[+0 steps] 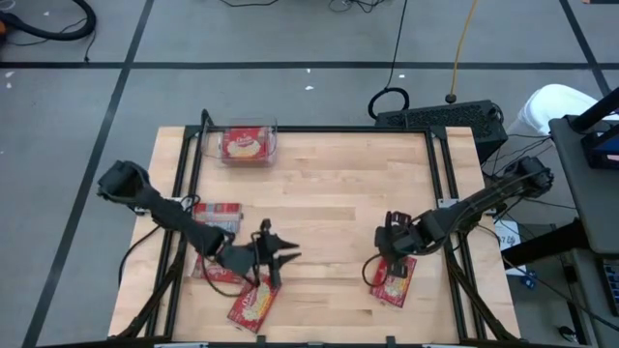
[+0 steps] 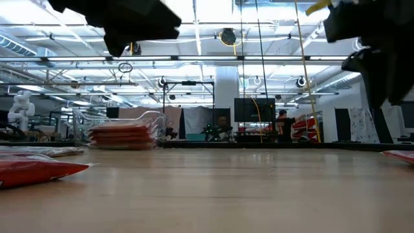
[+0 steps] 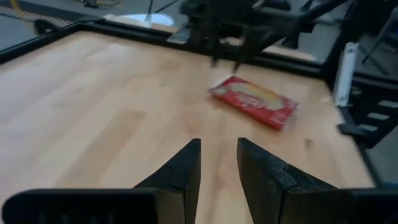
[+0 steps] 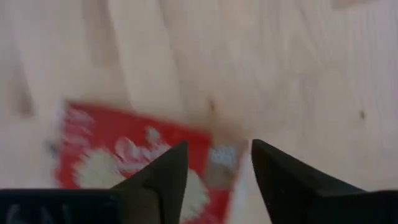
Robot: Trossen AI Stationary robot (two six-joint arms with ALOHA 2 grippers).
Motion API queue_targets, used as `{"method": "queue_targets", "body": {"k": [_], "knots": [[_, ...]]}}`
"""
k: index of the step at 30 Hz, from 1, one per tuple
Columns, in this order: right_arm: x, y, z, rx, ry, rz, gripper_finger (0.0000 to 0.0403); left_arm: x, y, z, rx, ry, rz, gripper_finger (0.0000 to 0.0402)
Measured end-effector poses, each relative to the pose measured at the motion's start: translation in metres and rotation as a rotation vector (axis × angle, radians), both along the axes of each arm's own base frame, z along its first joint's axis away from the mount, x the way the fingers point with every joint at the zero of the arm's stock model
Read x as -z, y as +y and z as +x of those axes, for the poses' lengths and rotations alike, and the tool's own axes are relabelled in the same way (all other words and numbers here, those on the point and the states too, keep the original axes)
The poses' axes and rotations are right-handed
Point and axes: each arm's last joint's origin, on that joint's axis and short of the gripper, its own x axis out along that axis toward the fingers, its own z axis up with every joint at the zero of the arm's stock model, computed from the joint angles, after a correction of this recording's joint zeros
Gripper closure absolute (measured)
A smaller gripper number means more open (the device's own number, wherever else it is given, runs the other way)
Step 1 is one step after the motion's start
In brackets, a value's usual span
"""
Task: Sort popcorn bags into baskets
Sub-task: Put the red popcorn bag into the transparent bin
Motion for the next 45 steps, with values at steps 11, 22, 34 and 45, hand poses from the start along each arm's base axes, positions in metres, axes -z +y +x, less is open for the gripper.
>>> {"method": "queue_targets", "body": {"k": [11, 22, 34, 45], "knots": [[0.004, 0.000, -0.003, -0.469, 0.049, -0.076, 0.0125, 0.022, -0.041, 0.042, -0.014, -0.044, -0.037, 0.0293], [0.039, -0.007, -0.002, -0.701, -0.074, 0.033, 0.0156, 0.027, -0.068, 0.085, -0.004, -0.055, -0.012, 0.0293], [0.080, -0.023, -0.006, -0.678, -0.088, 0.151, 0.0176, 0.026, -0.057, 0.095, -0.008, -0.034, 0.069, 0.0293], [0.091, -0.023, 0.000, -0.657, -0.123, 0.153, 0.0380, 0.030, -0.029, 0.109, 0.019, 0.024, 0.107, 0.0293]]}}
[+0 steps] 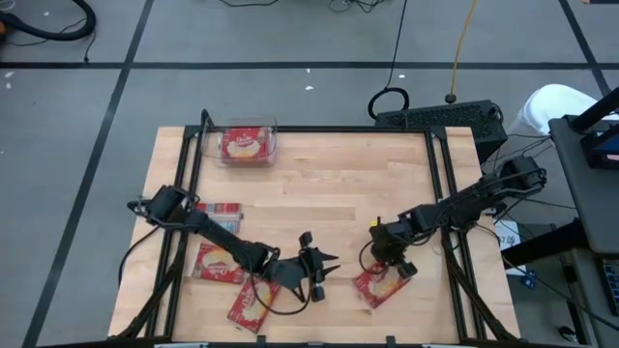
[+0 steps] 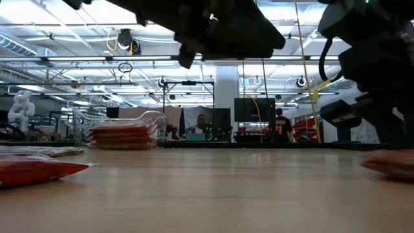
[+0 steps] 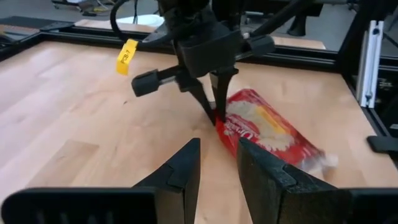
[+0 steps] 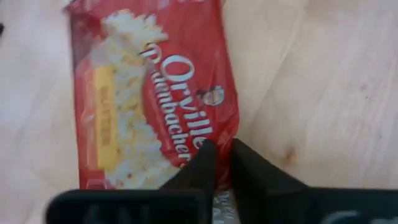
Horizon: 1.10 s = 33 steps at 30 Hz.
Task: Sort popcorn bags into baskets
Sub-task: Put the red popcorn bag into the transparent bin
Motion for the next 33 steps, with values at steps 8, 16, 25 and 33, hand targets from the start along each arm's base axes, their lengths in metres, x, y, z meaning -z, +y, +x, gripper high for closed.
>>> {"method": "queue_targets", "body": {"k": [8, 16, 25, 33], "knots": [[-0.010, 0.000, 0.012, 0.139, -0.171, -0.034, 0.0395, 0.002, 0.022, 0.009, -0.028, 0.025, -0.026, 0.0293], [-0.016, -0.004, 0.023, 0.376, -0.341, -0.180, 0.0401, 0.009, 0.045, 0.011, -0.030, 0.143, -0.111, 0.0293], [-0.026, -0.009, 0.030, 0.609, -0.568, -0.429, 0.0402, -0.025, 0.064, -0.004, -0.112, 0.196, -0.140, 0.0293], [-0.045, -0.006, 0.044, 0.608, -0.801, -0.473, 0.0402, -0.084, 0.073, -0.031, -0.080, 0.137, -0.069, 0.0293]]}}
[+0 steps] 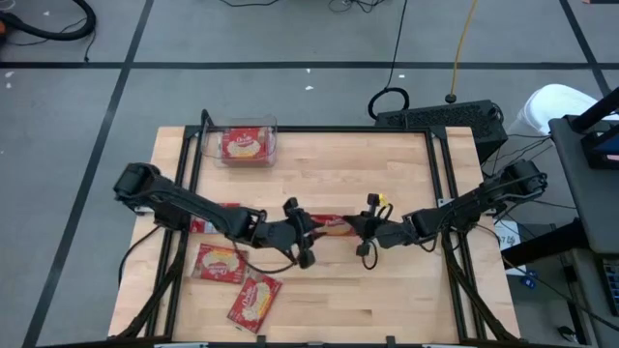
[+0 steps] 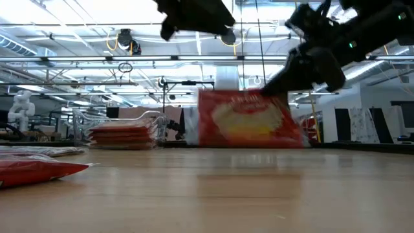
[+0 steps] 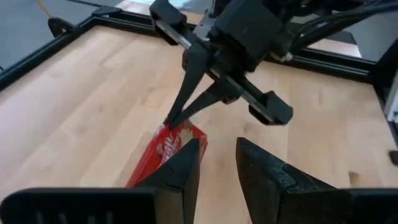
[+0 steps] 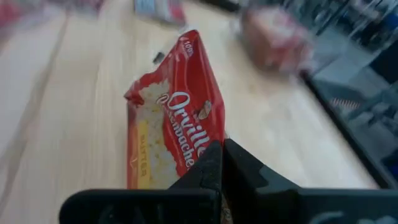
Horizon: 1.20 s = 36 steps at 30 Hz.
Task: Sort popcorn bags into baskets
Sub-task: Put the red popcorn bag into the transparent bin
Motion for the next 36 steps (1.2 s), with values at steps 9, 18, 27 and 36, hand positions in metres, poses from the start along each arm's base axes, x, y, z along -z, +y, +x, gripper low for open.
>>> {"method": "queue_targets", "body": {"k": [9, 18, 27, 36], "knots": [[-0.016, 0.011, 0.004, -0.026, -0.136, -0.093, 0.0402, -0.021, 0.010, -0.010, 0.051, -0.013, 0.068, 0.0224], [-0.020, 0.018, 0.003, -0.065, -0.157, -0.120, 0.0402, 0.001, 0.037, 0.006, 0.023, 0.061, 0.028, 0.0095], [-0.019, 0.020, 0.002, -0.075, -0.150, -0.127, 0.0402, 0.027, 0.056, 0.024, 0.099, 0.103, -0.051, 0.0121], [-0.017, 0.017, 0.001, -0.025, -0.130, -0.143, 0.0403, 0.038, 0.066, 0.034, 0.205, 0.106, -0.093, 0.0267]]}}
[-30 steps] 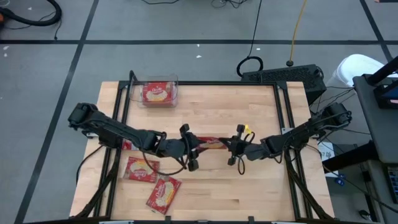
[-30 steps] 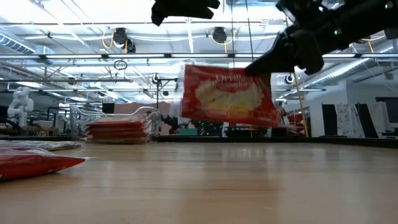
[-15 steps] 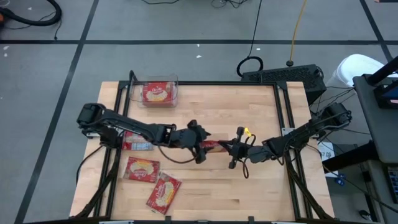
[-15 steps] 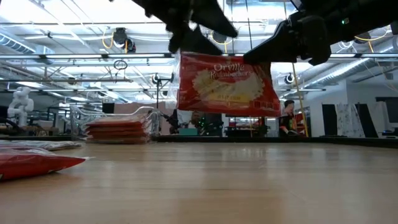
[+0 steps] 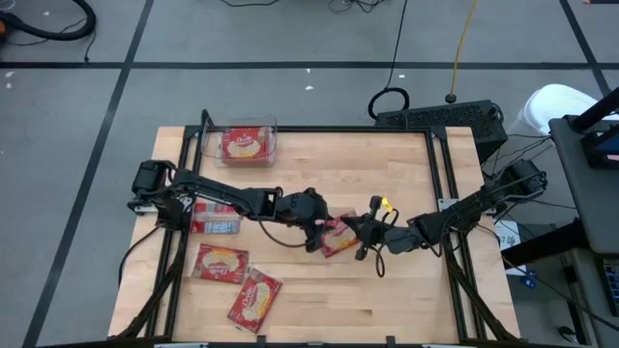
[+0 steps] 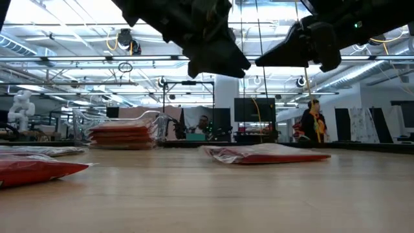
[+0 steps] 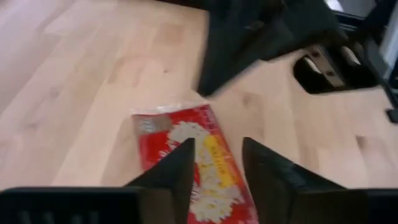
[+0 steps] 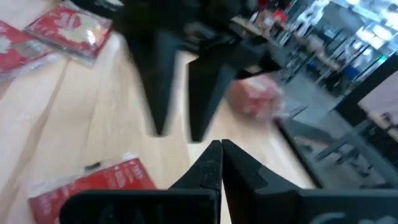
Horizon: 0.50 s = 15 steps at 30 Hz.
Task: Sort popcorn bags into baskets
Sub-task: Put the red popcorn bag into the transparent bin
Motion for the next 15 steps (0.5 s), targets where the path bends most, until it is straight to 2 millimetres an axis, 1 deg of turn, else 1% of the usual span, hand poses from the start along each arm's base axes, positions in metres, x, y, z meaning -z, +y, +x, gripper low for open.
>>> {"method": "queue_targets", "body": {"k": [3, 6, 7, 10, 12, 15], "knots": [[0.007, -0.001, -0.003, 0.033, 0.036, 0.073, 0.0402, 0.001, 0.005, 0.000, -0.024, 0.017, -0.014, 0.0295], [0.015, -0.007, -0.005, 0.075, 0.068, 0.174, 0.0389, 0.004, 0.006, -0.002, -0.025, 0.047, -0.021, 0.0300], [0.017, -0.010, -0.004, 0.083, 0.079, 0.223, 0.0381, 0.004, 0.005, -0.002, -0.029, 0.055, -0.026, 0.0297], [0.024, -0.027, -0.002, 0.092, 0.145, 0.388, 0.0351, 0.014, 0.003, -0.001, -0.044, 0.101, -0.053, 0.0280], [0.028, -0.041, -0.001, 0.088, 0.197, 0.492, 0.0327, 0.023, 0.000, -0.003, -0.062, 0.145, -0.058, 0.0264], [0.033, -0.064, 0.000, 0.093, 0.255, 0.616, 0.0291, 0.025, -0.007, -0.002, -0.113, 0.139, -0.054, 0.0240]]}}
